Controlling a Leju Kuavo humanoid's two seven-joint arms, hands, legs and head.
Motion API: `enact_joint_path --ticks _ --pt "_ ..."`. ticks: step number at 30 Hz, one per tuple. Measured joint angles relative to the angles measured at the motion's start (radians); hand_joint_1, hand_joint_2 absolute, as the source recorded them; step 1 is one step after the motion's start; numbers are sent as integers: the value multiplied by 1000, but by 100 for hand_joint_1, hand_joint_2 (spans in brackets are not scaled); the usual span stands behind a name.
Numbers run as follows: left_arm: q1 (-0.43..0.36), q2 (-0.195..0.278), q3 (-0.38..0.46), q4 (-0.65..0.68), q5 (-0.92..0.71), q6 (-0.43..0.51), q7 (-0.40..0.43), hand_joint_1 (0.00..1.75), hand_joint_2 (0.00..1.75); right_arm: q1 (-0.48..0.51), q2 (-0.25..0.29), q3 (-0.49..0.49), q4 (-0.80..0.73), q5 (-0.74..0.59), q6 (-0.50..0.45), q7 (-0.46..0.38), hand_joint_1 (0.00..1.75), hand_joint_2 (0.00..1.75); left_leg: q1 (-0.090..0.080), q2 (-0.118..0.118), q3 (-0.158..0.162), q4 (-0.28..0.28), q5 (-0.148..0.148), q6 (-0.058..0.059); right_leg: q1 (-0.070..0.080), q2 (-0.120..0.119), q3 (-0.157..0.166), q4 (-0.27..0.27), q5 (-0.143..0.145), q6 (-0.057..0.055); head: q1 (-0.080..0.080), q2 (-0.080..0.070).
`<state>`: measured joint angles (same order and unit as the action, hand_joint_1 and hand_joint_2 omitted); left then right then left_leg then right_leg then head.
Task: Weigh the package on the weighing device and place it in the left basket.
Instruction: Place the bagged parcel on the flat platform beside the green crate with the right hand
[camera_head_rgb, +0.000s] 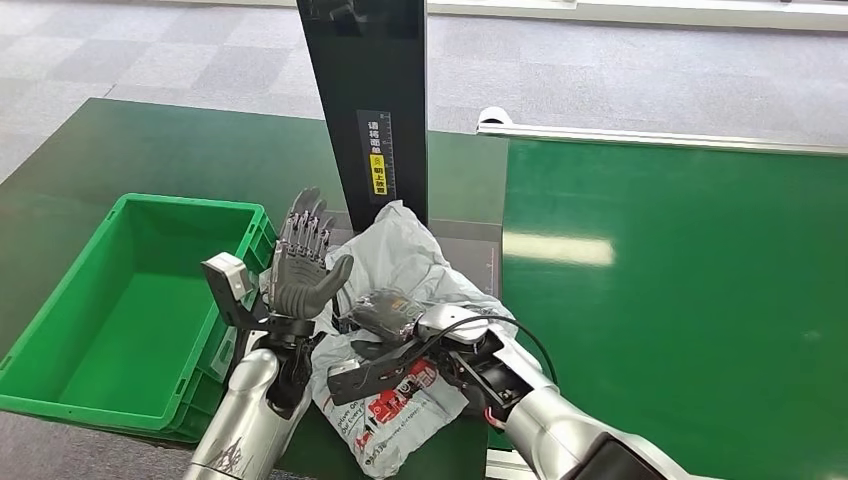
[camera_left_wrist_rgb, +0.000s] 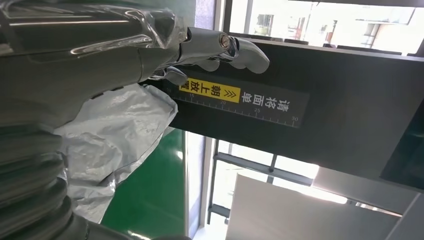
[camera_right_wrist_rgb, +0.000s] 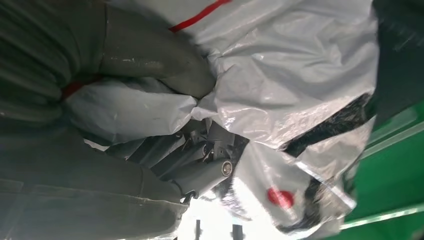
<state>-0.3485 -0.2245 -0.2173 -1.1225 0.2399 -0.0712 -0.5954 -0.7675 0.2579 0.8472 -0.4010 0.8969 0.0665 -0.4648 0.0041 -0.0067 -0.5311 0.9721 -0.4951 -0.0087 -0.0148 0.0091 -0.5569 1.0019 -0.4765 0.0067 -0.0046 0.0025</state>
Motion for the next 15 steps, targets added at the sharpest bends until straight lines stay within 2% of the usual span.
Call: enact_joint_path --ticks 1,6,15 --pt "0 1 0 1 2 2 0 0 175 1 -1 -2 3 -18 -12 10 0 175 0 0 0 0 0 0 0 0 0 0 0 0 0 0" --pt "3 11 5 2 4 9 -4 0 175 8 -15 -49 7 -131 -77 16 0 175 0 0 0 0 0 0 0 0 0 0 0 0 0 0" --pt "4 19 16 2 2 12 -6 0 175 34 -29 -146 -7 -248 -116 -17 0 175 0 0 0 0 0 0 0 0 0 0 0 0 0 0"
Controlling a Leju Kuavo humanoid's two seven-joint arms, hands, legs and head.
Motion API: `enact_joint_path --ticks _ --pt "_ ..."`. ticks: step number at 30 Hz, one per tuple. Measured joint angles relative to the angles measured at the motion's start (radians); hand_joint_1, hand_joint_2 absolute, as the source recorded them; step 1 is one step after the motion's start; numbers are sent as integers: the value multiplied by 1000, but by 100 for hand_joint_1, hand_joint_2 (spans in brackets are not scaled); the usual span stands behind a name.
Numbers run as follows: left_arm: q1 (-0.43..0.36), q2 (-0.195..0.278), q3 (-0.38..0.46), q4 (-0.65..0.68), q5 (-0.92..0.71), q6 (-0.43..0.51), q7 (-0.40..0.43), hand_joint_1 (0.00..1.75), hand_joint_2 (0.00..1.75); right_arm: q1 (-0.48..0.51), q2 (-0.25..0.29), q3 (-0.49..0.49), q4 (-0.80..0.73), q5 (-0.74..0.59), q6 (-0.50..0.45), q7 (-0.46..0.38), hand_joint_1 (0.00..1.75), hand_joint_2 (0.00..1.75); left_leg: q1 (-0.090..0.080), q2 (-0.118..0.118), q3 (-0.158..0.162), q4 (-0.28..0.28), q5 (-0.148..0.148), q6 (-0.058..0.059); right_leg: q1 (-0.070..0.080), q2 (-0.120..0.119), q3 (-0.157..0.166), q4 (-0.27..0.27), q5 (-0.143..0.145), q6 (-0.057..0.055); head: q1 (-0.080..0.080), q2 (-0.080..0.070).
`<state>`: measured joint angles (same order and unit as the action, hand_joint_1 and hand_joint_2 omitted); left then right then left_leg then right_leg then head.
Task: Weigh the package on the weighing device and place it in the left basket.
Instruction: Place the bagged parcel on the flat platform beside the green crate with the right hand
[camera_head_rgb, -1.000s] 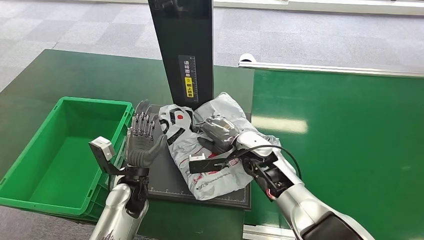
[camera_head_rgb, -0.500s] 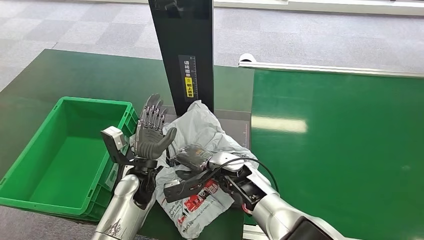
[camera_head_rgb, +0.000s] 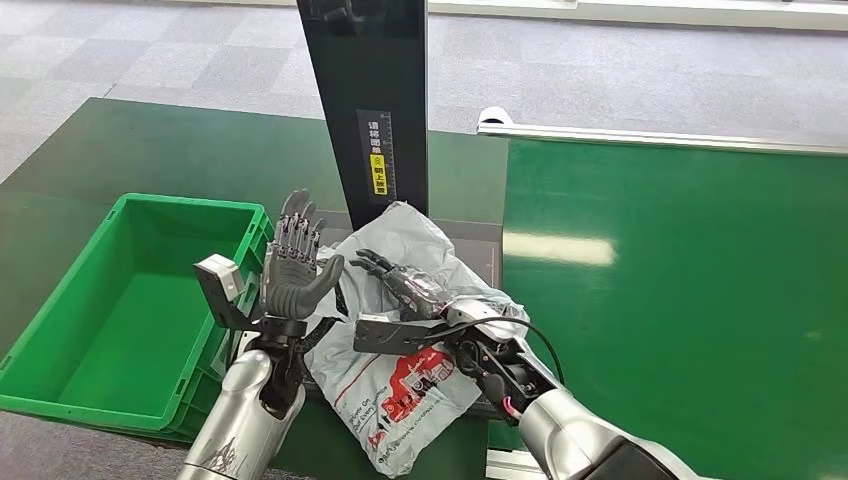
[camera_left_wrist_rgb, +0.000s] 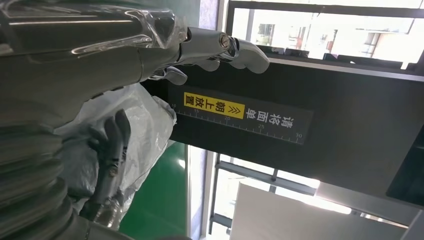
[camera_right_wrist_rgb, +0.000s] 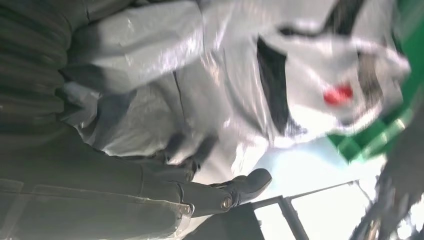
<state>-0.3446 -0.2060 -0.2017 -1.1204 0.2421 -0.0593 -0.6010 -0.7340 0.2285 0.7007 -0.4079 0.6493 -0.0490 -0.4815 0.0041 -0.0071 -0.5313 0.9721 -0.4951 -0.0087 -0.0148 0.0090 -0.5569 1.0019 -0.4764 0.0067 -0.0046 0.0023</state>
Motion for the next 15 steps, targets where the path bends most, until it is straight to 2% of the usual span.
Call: enact_joint_path --ticks 3,6,10,13,15 --pt "0 1 7 0 -6 4 0 0 175 32 -8 -44 -38 -53 3 -41 0 175 0 0 0 0 0 0 0 0 0 0 0 0 0 0" --pt "0 1 13 0 -12 5 2 0 175 72 -16 -85 -90 -127 55 -99 0 175 0 0 0 0 0 0 0 0 0 0 0 0 0 0" --pt "0 1 22 0 -20 -5 5 0 175 156 -29 -157 -226 -291 231 -182 0 175 0 0 0 0 0 0 0 0 0 0 0 0 0 0" --pt "0 1 29 0 -22 -13 7 0 175 226 -41 -211 -356 -410 360 -193 0 175 0 0 0 0 0 0 0 0 0 0 0 0 0 0" --pt "1 1 35 -2 -27 -15 12 0 175 268 -47 -248 -440 -468 409 -186 0 175 0 0 0 0 0 0 0 0 0 0 0 0 0 0"
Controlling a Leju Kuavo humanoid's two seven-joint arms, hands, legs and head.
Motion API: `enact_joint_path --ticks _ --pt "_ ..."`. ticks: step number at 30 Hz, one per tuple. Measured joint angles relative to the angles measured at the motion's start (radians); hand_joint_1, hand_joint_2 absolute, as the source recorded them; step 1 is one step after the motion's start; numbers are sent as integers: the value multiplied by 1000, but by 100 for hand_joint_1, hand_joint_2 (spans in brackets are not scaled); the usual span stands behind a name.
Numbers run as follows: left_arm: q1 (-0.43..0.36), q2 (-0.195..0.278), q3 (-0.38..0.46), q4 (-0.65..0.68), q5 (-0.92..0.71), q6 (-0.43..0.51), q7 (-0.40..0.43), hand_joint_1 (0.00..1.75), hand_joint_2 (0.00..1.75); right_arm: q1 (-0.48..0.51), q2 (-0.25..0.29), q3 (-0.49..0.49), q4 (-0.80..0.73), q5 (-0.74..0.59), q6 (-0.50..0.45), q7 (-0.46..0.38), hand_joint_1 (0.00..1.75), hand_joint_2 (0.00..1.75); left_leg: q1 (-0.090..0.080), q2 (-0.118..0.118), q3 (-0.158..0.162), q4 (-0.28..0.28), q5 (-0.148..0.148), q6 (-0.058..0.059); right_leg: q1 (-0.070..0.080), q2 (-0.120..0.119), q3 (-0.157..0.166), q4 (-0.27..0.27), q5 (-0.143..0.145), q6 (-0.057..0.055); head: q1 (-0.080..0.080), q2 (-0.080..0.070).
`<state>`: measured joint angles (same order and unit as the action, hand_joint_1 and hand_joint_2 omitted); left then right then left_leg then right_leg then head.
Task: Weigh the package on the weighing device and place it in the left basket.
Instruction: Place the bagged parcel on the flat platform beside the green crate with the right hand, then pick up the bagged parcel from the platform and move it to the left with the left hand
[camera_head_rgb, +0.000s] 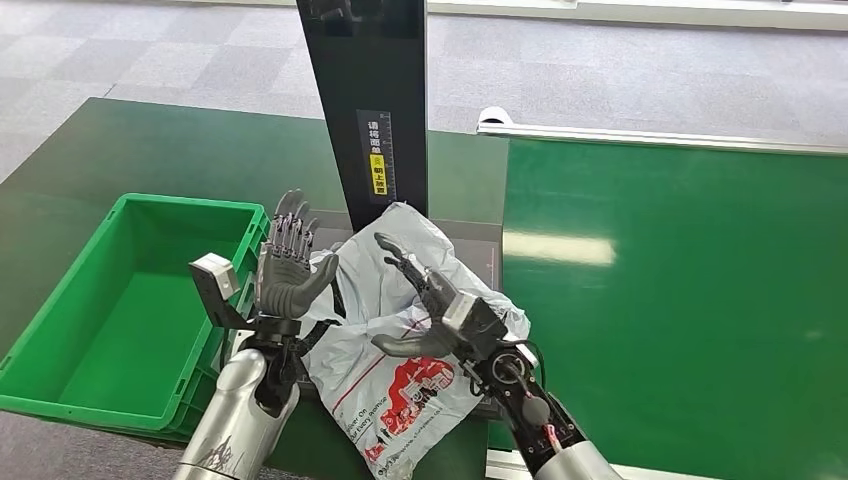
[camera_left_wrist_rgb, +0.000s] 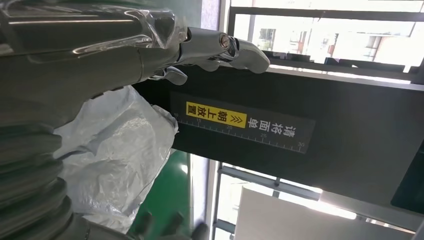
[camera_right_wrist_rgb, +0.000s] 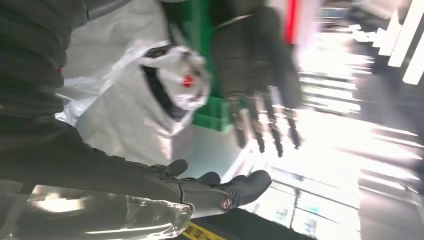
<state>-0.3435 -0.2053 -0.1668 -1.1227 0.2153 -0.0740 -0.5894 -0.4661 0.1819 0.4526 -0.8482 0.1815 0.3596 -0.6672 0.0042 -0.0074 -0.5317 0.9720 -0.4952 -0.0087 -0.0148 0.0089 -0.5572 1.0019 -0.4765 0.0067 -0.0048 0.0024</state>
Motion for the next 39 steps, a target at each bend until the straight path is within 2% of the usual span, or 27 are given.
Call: enact_joint_path --ticks 5,9,11,15,18,21,24,30,39 --pt "12 -4 12 -22 -21 -5 21 0 175 85 -11 -76 -161 -16 -20 42 0 175 0 0 0 0 0 0 0 0 0 0 0 0 0 0" --pt "24 -7 19 -41 -51 -8 40 0 175 152 -15 -125 -258 19 -104 63 0 175 0 0 0 0 0 0 0 0 0 0 0 0 0 0" --pt "33 -7 20 -51 -90 -3 52 0 175 184 -16 -152 -307 65 -186 78 0 175 0 0 0 0 0 0 0 0 0 0 0 0 0 0" --pt "48 -4 4 -65 -252 -1 115 0 175 228 -18 -200 -379 245 -463 129 0 175 0 -1 0 0 0 0 0 0 0 0 0 0 0 0" --pt "49 1 -33 -58 -402 -13 171 0 175 251 -17 -237 -410 271 -556 142 0 175 0 0 0 0 0 0 0 0 0 0 0 0 0 0" --pt "48 5 -76 -39 -521 -28 194 0 175 269 -14 -266 -435 247 -564 139 0 175 0 0 0 0 0 0 0 0 0 0 0 0 0 0" --pt "45 7 -108 -20 -573 -51 193 0 175 279 -11 -284 -450 238 -563 138 0 175 0 0 0 0 0 0 0 0 0 0 0 0 0 0" --pt "17 12 -207 54 -730 -165 203 0 175 284 1 -333 -470 189 -607 117 0 175 0 0 0 0 0 0 0 0 -1 0 0 0 0 0" --pt "-68 -1 -301 252 -831 -177 304 0 175 306 15 -397 -498 139 -630 102 0 175 0 -1 1 0 0 0 -1 -1 1 0 0 0 0 0"
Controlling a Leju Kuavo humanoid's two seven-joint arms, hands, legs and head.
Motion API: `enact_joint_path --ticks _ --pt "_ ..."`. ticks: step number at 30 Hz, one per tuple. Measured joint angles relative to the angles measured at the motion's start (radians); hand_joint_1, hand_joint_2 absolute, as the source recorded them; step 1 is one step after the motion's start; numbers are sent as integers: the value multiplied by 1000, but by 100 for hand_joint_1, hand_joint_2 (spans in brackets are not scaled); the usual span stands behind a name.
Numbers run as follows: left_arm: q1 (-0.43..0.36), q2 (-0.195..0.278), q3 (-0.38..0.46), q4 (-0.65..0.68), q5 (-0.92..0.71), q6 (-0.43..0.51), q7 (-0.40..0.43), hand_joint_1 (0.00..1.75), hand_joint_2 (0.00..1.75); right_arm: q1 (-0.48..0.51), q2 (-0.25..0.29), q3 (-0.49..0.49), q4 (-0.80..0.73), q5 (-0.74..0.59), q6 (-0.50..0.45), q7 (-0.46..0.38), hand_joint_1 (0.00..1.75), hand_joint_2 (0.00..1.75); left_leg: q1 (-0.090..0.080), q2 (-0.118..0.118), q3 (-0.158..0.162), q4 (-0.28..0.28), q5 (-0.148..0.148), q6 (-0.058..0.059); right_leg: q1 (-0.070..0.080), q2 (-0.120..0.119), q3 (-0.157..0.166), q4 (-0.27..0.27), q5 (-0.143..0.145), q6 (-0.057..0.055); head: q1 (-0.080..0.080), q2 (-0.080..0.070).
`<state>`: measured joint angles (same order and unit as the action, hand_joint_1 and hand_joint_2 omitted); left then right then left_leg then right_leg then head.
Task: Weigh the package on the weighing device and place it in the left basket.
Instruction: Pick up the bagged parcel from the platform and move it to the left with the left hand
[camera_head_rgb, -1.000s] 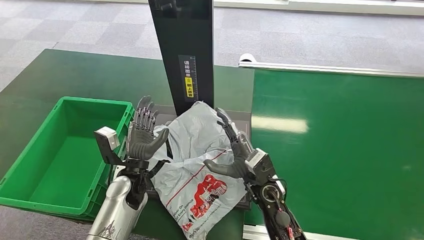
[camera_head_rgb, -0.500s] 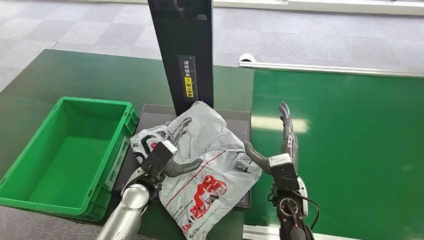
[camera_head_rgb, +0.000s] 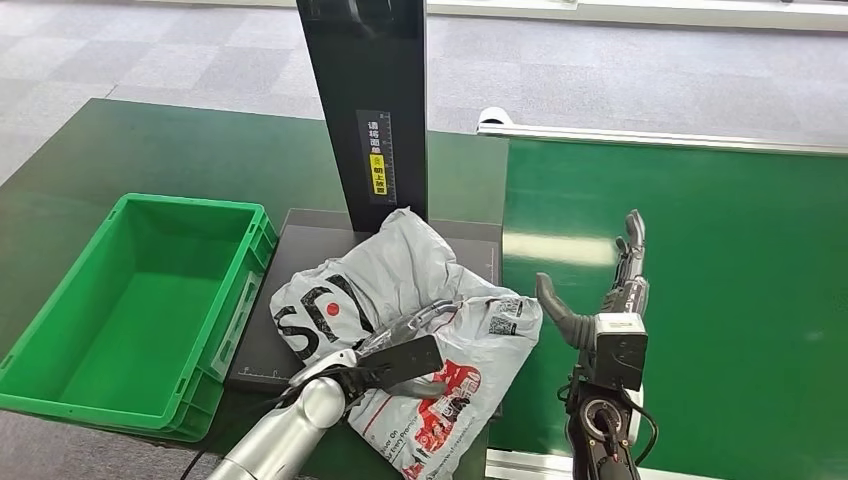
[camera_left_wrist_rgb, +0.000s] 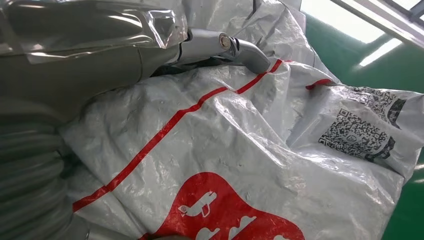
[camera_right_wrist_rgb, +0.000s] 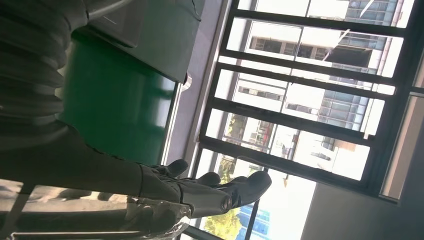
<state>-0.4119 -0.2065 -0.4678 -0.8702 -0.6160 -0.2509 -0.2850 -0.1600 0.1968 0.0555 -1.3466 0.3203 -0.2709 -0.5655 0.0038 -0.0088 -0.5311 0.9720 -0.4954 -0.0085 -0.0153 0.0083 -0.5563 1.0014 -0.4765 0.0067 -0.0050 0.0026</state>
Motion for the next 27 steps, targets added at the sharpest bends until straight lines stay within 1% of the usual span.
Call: enact_joint_path --ticks 6,16,17,20,21,23,27 --pt "-41 -11 -15 68 -10 11 2 0 175 4 2 -15 0 -6 -2 0 0 175 0 -1 2 0 0 0 0 -1 3 0 0 0 0 0" --pt "-60 -17 -16 105 -14 14 4 0 175 9 5 -27 0 -11 0 1 0 175 0 -1 7 0 0 0 0 -1 8 0 0 0 0 0" --pt "-61 -18 -16 107 -17 14 5 29 175 9 7 -28 0 -17 5 2 0 175 0 -1 8 0 0 0 0 -1 9 0 0 0 0 0" --pt "-66 -20 -16 116 -25 17 -2 158 175 11 12 -35 0 -51 30 9 0 175 0 -1 9 0 0 0 0 -1 10 0 0 0 0 0" --pt "-66 -21 -16 119 -27 21 -9 173 175 13 13 -38 0 -65 42 12 0 175 0 -1 9 0 0 0 0 -1 10 0 0 0 0 0" --pt "-67 -21 -15 122 -31 27 -25 175 175 16 15 -47 0 -107 77 21 0 175 0 -1 9 0 0 0 0 -1 10 0 0 0 0 0" --pt "-68 -22 -12 122 -39 33 -50 175 175 19 18 -71 7 -234 185 61 0 175 0 -2 9 0 0 0 0 -1 10 0 0 0 0 0"
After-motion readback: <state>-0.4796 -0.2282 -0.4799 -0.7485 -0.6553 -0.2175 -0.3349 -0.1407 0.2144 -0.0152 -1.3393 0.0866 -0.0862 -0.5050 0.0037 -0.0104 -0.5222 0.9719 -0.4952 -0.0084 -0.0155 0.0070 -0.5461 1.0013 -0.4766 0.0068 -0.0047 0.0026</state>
